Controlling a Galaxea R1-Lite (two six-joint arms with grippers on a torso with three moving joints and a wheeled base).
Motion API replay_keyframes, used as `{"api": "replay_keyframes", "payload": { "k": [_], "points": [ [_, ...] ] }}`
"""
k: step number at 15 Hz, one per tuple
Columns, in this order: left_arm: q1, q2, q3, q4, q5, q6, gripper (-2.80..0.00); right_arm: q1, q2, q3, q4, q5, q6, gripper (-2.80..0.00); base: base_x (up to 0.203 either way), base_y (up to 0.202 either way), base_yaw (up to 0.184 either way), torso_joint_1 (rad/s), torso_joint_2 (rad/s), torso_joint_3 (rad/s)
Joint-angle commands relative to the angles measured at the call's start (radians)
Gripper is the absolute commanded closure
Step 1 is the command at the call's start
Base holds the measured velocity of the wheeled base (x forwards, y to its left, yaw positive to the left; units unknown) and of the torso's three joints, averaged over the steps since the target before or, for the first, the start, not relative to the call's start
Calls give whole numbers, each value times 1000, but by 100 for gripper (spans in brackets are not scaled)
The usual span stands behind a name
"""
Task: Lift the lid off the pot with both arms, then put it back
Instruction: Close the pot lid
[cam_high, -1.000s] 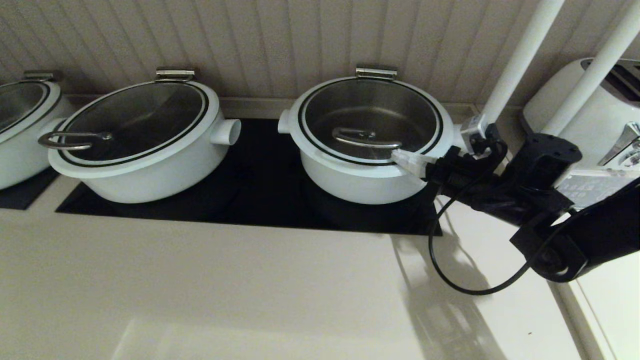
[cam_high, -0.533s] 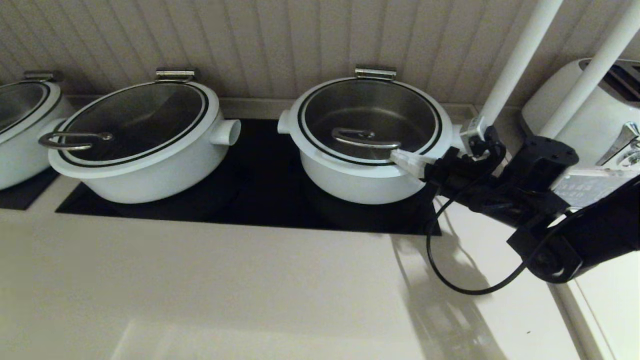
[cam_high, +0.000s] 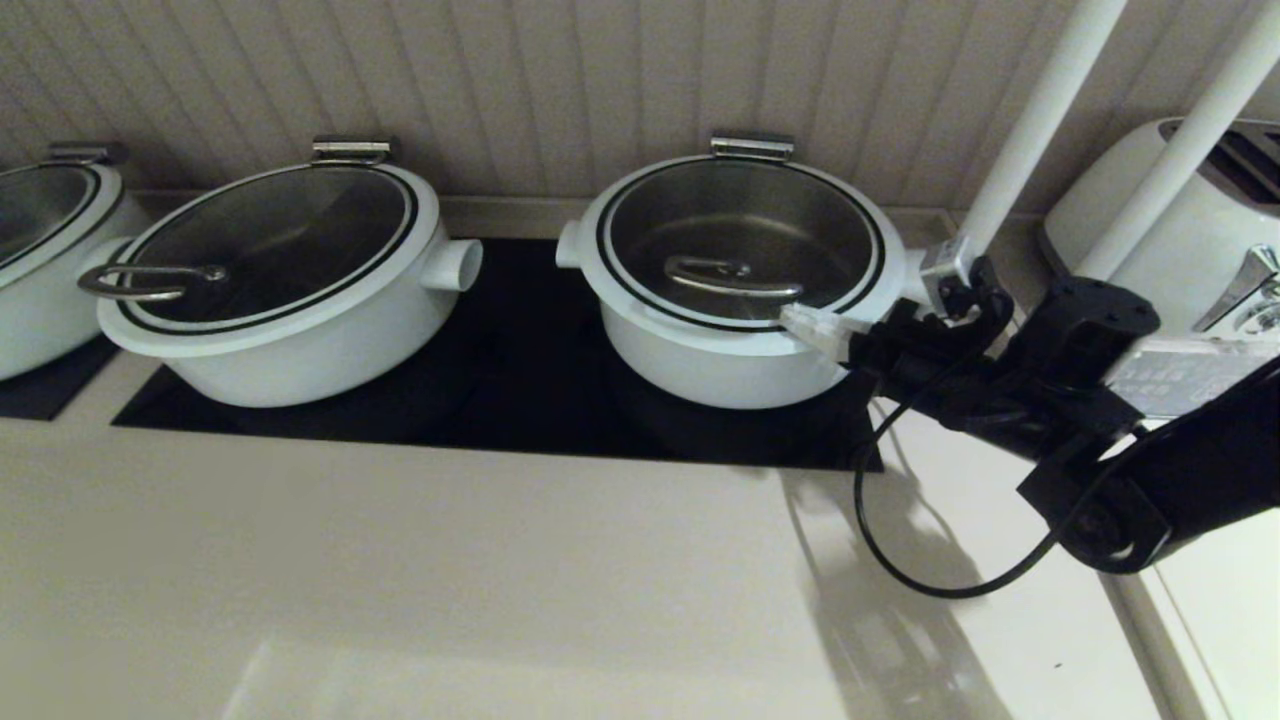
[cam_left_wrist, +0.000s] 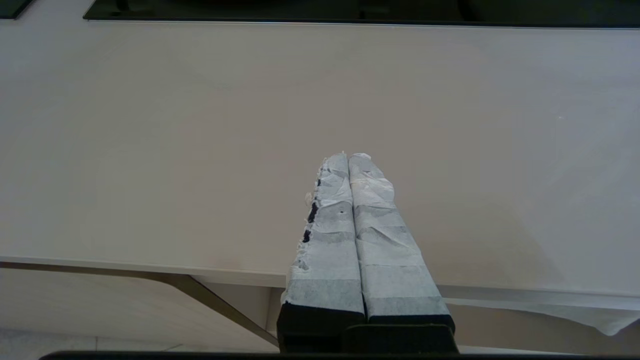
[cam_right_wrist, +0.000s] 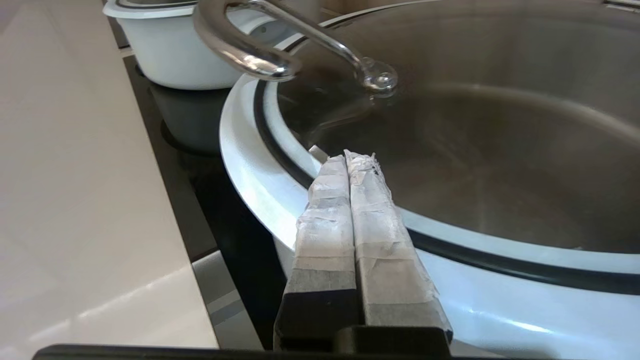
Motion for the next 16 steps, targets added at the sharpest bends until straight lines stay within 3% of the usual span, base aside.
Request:
{"api": "replay_keyframes", "payload": {
  "k": [1, 16],
  "points": [
    [-1, 0, 0, 0, 0, 0, 0, 0, -5, 4, -6, 3, -1, 0, 0, 0, 0, 0, 0, 0],
    [0, 0, 0, 0, 0, 0, 0, -3, -142, 81, -2, -4, 2, 0, 0, 0, 0, 0, 0, 0]
  ]
}}
